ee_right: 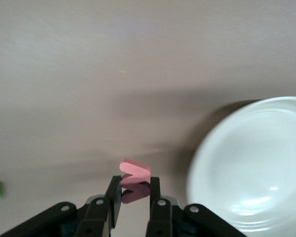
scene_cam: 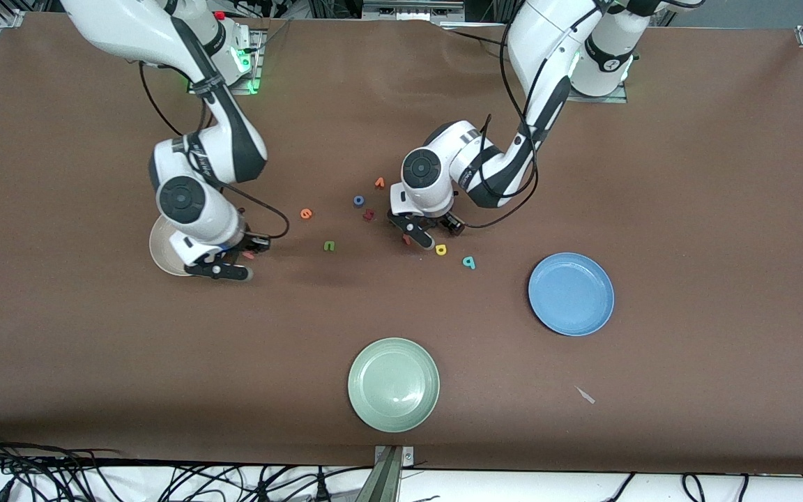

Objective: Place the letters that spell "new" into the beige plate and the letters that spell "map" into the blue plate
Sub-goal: 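Drop the w on the white plate while the left gripper drops the m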

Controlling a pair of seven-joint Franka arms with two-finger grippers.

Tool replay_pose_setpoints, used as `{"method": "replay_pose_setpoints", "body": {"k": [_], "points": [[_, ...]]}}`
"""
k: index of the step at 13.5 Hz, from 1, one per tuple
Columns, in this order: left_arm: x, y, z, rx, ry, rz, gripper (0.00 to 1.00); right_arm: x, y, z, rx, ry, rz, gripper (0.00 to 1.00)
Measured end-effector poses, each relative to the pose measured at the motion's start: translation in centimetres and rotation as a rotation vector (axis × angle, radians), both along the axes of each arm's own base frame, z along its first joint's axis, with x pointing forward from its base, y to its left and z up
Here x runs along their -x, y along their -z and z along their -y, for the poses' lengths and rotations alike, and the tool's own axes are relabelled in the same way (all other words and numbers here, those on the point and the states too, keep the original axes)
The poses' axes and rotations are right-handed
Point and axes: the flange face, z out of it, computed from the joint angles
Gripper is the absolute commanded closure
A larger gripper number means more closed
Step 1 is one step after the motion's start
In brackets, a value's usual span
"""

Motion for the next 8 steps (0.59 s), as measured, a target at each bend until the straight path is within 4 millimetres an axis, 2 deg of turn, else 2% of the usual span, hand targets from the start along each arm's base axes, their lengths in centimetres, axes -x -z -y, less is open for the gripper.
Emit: {"method": "replay_pose_setpoints", "body": {"k": [2,3,4,5,6,7,8], "points": [[0.1,-0.4,0.4,0.008,0.006,0.003,0.92,1.2,0.2,3.4,0.011,-0.025,-0.027,0.91],[0.2,-0.5,0.4,0.009,0.007,0.004,0.97,1.7,0.5,4.7,0.016,-0.029,-0.043,0.91],[0.1,-0.6,0.4,0.011,0.009,0.005,0.97,2.2,1.0,5.8,0.022,-0.031,-0.059,0.91],[0.0,-0.6,0.3,0.011,0.009,0.007,0.97,2.5,1.5,6.9,0.026,-0.038,-0.074,0.81],[-0.2,-0.7,0.2,0.011,0.008,0.008,0.97,2.7,1.8,8.0,0.029,-0.046,-0.085,0.38],[-0.4,-1.2,0.0,0.008,0.006,0.007,0.97,2.8,2.1,9.0,0.031,-0.051,-0.094,0.00],[-0.6,-2.1,-0.3,-0.003,0.003,0.002,0.97,2.8,2.2,9.5,0.033,-0.048,-0.097,0.00]]}}
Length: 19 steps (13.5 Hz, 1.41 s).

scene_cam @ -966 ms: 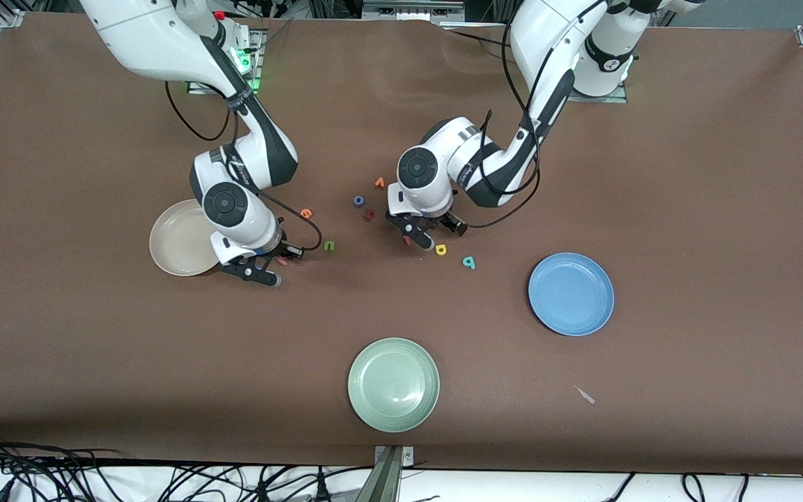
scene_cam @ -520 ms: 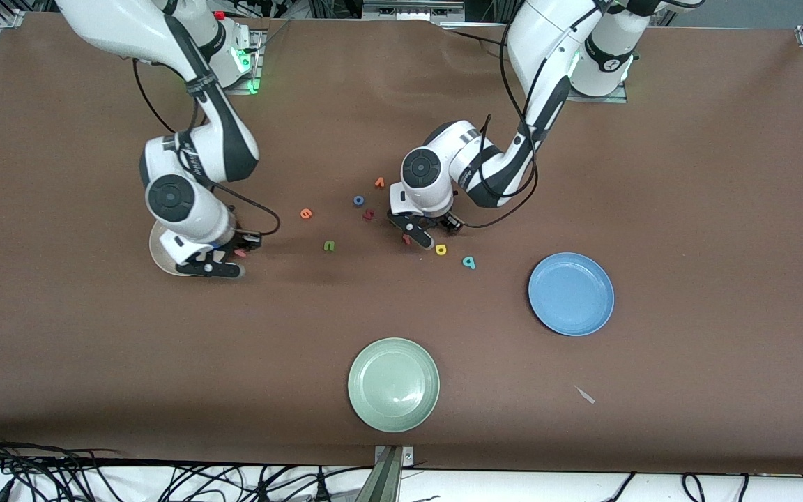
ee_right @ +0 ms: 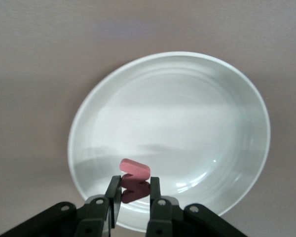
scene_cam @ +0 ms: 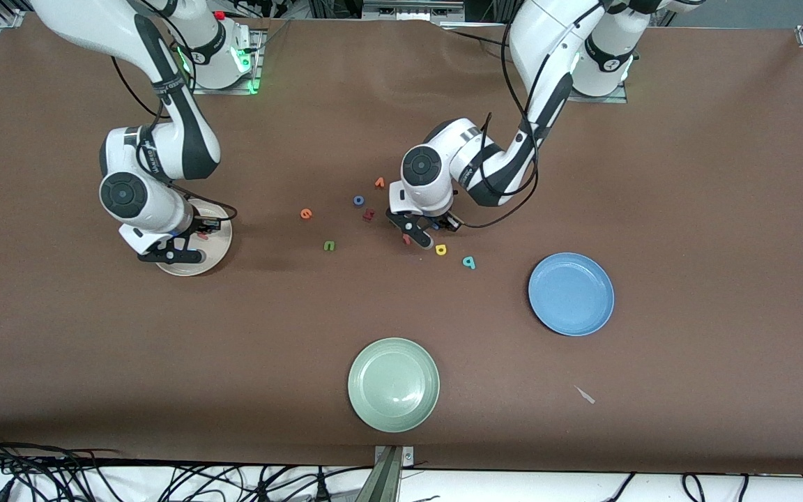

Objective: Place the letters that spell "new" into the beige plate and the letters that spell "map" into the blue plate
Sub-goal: 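Drop the w on the white plate while the left gripper drops the m, then grasp the orange o with the right gripper while the left gripper withdraws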

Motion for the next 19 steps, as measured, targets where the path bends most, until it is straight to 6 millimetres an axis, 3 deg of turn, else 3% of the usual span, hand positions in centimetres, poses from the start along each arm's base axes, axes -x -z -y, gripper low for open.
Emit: {"method": "replay_pose_setpoints", "body": {"k": [3,6,8,10,12,14,16,17,18,19], "points": [[-2.3,-4.8,-3.6,-0.053,-0.029,-0.038,0.97,0.0,-0.5,-1.8,-0.009,0.023,0.002,0.00],[-6.9,-9.4,-11.2,-0.056,-0.040,-0.074,0.97,0.6,-2.2,-8.1,-0.041,0.081,0.021,0.00],[-10.1,-11.1,-17.1,-0.022,-0.022,-0.078,0.96,1.8,-2.6,-12.4,-0.044,0.130,0.032,0.00],[-12.6,-11.4,-22.8,0.006,-0.007,-0.089,0.96,3.0,-2.7,-15.8,-0.050,0.176,0.048,0.00],[-14.1,-11.1,-26.7,0.015,0.010,-0.087,0.96,4.0,-2.4,-18.0,-0.070,0.188,0.075,0.00],[-15.1,-9.8,-28.9,-0.012,0.029,-0.062,0.96,5.4,-1.1,-19.3,-0.106,0.182,0.117,0.00],[-15.7,-7.5,-29.9,-0.009,0.034,-0.046,0.94,7.0,0.6,-19.5,-0.114,0.173,0.121,0.00],[-16.0,-6.0,-30.3,-0.011,0.037,-0.039,0.86,7.6,1.3,-19.5,-0.111,0.167,0.114,0.00],[-16.1,-4.6,-30.9,-0.012,0.035,-0.040,0.35,8.1,1.8,-19.8,-0.109,0.159,0.108,0.00],[-16.2,-3.6,-31.3,-0.010,0.031,-0.045,0.00,8.4,2.2,-20.2,-0.111,0.150,0.107,0.00]]}}
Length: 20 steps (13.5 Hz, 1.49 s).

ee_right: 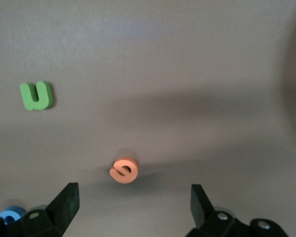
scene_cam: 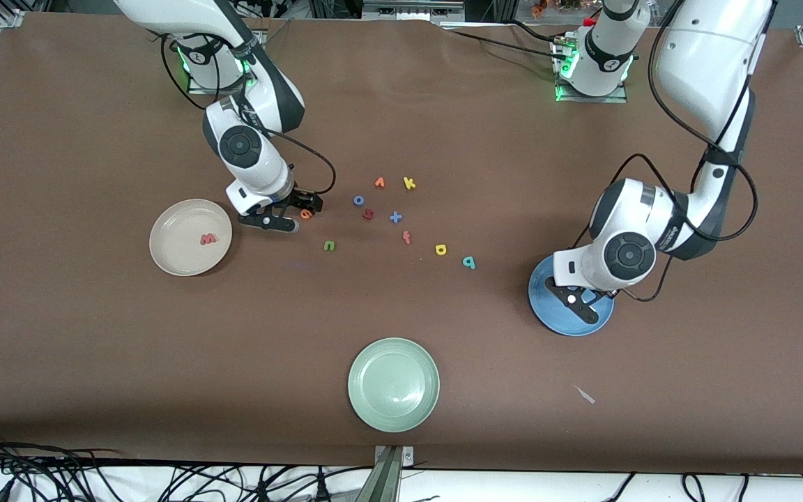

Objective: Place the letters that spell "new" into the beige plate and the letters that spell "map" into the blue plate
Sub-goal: 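Grasp the orange o with the right gripper while the left gripper withdraws, then carry the o to the white plate while the left gripper grasps the teal b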

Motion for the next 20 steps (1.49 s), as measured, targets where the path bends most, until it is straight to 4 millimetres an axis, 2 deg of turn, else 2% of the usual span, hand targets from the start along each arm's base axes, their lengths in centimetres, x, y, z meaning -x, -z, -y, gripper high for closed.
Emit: {"method": "replay_pose_setpoints", "body": {"k": [2,4,6,7,8,11,13,14,17,19,20], "points": [[0.0,0.7,-0.3,0.001,-0.002,-0.006,0.00,0.3,1.0,-0.4,-0.005,-0.007,0.001,0.00],[-0.2,0.2,0.0,0.005,0.000,0.002,0.00,0.3,2.1,-0.5,-0.010,-0.006,0.004,0.01],[-0.5,-1.1,0.7,0.011,0.007,0.015,0.00,0.3,2.7,-0.5,-0.016,-0.004,0.010,0.06],[-0.6,-2.0,1.5,0.018,0.016,0.025,0.00,0.3,2.8,-0.5,-0.016,-0.005,0.010,0.12],[-0.5,-3.1,2.4,0.025,0.025,0.033,0.00,0.3,2.8,-0.5,-0.017,-0.005,0.010,0.14],[-0.3,-5.3,5.7,0.068,-0.045,0.057,0.00,0.2,2.8,-0.5,-0.019,-0.005,0.014,0.25],[0.2,-5.8,8.2,0.088,-0.131,0.064,0.00,0.2,2.9,-0.5,-0.023,-0.005,0.021,0.31],[0.9,-5.8,10.1,0.085,-0.172,0.066,0.00,0.1,2.9,-0.6,-0.026,-0.004,0.025,0.34],[3.9,-4.3,16.8,0.038,-0.334,0.073,0.00,0.2,3.4,-0.5,-0.027,-0.004,0.024,0.42],[4.9,-2.3,19.3,0.028,-0.461,0.094,0.00,0.1,3.3,-0.5,-0.027,-0.004,0.025,0.48],[4.9,-1.4,19.8,0.037,-0.535,0.101,0.00,0.1,3.3,-0.5,-0.027,-0.004,0.025,0.51]]}}
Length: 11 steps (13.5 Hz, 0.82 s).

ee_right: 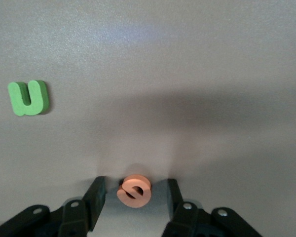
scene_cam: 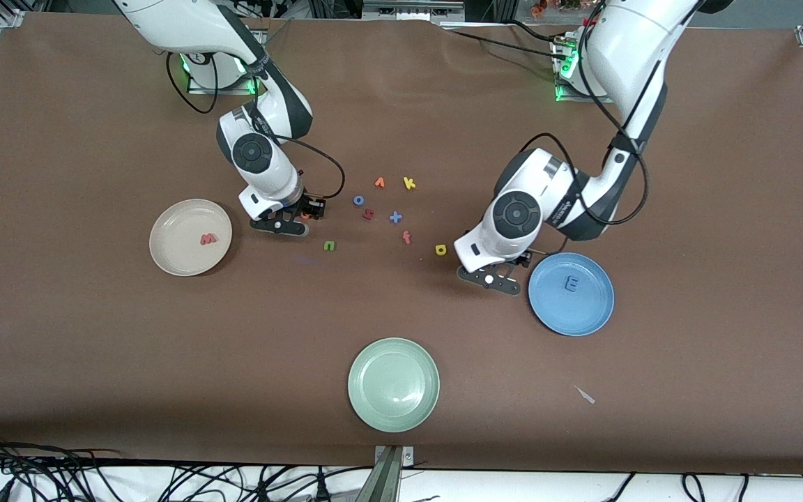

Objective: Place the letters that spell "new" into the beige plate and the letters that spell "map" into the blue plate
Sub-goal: 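Carry the o to the white plate while the left gripper grasps the teal b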

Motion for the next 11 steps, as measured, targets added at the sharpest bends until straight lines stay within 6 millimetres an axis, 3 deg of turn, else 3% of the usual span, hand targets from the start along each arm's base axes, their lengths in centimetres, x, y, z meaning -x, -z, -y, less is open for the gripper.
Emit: {"method": "replay_pose_setpoints", "body": {"k": [4,6,8,11], "points": [[-0.6,2.4,0.6,0.080,-0.257,0.004,0.00,-0.1,-0.1,0.0,0.000,0.000,0.001,0.61],[0.4,3.2,2.1,0.062,-0.351,-0.006,0.00,-0.1,-0.1,0.0,0.000,0.000,0.003,0.66],[1.4,3.8,3.5,0.045,-0.403,-0.015,0.03,-0.1,-0.2,0.0,-0.001,-0.001,0.003,0.70],[1.5,4.6,3.3,0.029,-0.418,-0.020,0.11,-0.2,-0.4,-0.1,-0.003,-0.006,0.007,0.73]]}}
